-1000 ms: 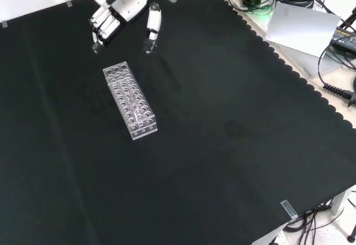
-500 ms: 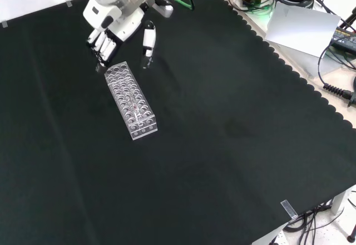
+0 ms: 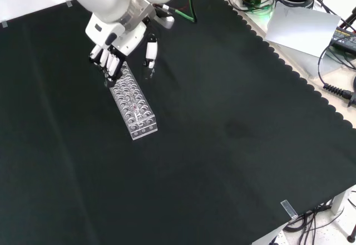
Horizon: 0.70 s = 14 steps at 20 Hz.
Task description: Pick up the test tube.
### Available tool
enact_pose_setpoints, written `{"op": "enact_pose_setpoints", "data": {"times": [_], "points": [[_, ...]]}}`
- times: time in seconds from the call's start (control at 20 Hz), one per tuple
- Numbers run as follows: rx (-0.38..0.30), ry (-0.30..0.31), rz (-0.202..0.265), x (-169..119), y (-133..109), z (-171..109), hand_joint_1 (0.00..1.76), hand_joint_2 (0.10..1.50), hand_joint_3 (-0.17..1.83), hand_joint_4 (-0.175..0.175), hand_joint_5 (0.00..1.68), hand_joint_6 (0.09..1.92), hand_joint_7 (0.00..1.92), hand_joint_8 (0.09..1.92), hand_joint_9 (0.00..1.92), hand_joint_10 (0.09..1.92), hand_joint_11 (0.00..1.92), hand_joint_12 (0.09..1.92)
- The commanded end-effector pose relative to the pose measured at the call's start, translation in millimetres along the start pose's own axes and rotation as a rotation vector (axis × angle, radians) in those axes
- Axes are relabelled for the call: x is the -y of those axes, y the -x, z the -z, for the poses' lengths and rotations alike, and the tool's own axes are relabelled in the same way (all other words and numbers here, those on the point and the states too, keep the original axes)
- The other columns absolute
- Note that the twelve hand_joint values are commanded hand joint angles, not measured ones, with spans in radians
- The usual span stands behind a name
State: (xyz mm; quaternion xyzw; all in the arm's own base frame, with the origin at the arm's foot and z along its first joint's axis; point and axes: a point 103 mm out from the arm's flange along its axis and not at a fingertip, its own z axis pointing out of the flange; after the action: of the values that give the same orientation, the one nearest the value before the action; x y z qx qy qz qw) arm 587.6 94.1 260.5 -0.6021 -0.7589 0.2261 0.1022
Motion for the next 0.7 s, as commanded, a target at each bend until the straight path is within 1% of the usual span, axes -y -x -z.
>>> {"op": "enact_pose_setpoints", "data": {"times": [0.05,0.2,0.35,0.5,0.7], "points": [[0.051,-0.027,0.017,-10,-11,-7,0.79,0.96,0.09,-0.152,0.54,0.17,0.67,0.89,0.48,0.84,0.0,1.57],[0.068,-0.04,0.02,-14,-12,-11,0.8,0.95,0.1,-0.155,0.55,0.21,0.68,0.88,0.5,0.81,0.0,1.57],[0.082,-0.061,0.019,-17,-12,-16,0.81,0.92,0.16,-0.156,0.5,0.37,0.68,0.87,0.51,0.8,0.0,1.57],[0.084,-0.076,0.02,-18,-12,-22,0.81,0.89,0.23,-0.156,0.46,0.48,0.69,0.87,0.52,0.8,0.0,1.57],[0.063,-0.08,0.021,-19,-13,-28,0.81,0.88,0.25,-0.156,0.45,0.51,0.69,0.88,0.52,0.8,0.0,1.57]]}}
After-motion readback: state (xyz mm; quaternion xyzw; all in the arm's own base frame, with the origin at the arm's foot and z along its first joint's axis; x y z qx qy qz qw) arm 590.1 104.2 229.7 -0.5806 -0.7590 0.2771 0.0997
